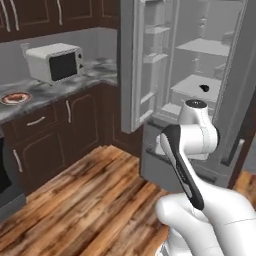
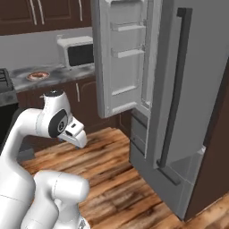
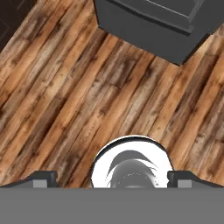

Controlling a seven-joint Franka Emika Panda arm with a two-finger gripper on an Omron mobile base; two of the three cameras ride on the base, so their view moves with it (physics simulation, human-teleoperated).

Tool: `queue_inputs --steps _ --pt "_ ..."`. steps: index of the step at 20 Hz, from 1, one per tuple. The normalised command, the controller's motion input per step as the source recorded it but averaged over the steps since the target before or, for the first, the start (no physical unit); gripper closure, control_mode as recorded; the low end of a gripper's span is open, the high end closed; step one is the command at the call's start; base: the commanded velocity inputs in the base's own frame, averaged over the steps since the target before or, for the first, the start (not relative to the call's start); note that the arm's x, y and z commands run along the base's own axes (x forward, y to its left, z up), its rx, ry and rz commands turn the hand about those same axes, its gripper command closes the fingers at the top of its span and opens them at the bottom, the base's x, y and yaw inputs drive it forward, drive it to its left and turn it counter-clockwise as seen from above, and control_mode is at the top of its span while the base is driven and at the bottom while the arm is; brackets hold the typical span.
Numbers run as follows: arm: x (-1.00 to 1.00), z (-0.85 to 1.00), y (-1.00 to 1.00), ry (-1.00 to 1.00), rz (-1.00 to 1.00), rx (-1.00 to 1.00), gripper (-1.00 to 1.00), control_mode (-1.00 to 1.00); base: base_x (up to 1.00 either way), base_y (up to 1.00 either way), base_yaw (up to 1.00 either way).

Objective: Place the cold items (lime and eggplant) from the fridge in one tupperware on the dining counter. Place the warm items (hot dog and kebab skewer) in the stove area in another tupperware.

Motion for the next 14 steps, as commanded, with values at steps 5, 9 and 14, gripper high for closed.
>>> queue_inputs --steps 5,9,14 --pt "0.00 0.00 0.00 0.00 0.00 0.00 -1.00 1.00 0.45 0.67 -0.54" --pt "0.00 0.00 0.00 0.00 0.00 0.00 -1.00 1.00 0.46 0.56 -0.54" --pt "0.00 0.00 0.00 0.00 0.00 0.00 -1.00 1.00 0.56 0.53 -0.54"
